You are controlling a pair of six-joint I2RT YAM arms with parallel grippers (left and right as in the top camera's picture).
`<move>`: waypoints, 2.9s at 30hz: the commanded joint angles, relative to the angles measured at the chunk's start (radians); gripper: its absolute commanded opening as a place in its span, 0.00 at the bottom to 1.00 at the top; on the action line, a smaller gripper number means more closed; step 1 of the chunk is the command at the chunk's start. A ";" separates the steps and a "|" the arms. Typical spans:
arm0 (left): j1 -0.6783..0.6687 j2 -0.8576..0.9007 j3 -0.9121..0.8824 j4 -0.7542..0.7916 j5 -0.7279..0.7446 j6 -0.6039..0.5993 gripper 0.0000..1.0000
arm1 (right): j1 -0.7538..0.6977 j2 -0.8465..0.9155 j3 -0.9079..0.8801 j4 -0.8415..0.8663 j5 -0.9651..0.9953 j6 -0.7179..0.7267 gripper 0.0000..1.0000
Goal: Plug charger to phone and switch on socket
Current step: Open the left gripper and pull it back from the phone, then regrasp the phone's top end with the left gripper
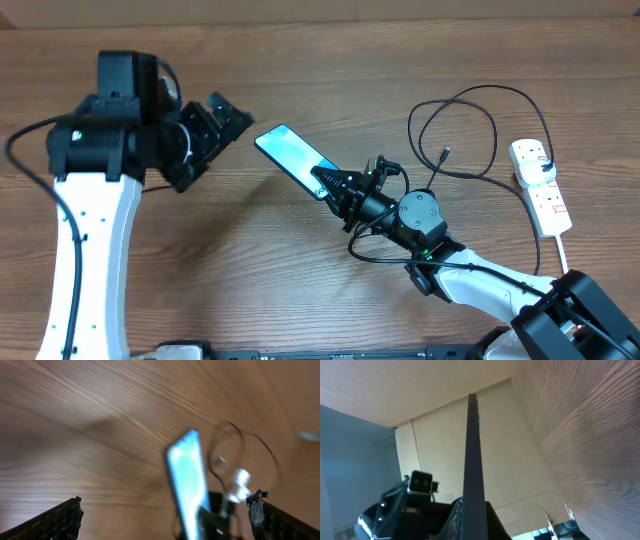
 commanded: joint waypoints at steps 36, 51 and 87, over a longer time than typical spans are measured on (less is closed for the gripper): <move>-0.071 0.210 0.011 0.021 0.308 -0.117 0.92 | 0.005 -0.009 0.014 -0.031 0.077 0.262 0.04; -0.151 0.210 0.010 0.120 0.160 -0.117 0.68 | 0.005 -0.009 0.015 0.087 0.092 0.261 0.04; -0.198 0.210 -0.257 0.519 0.311 -0.240 0.28 | 0.005 -0.009 0.015 -0.001 0.147 0.262 0.04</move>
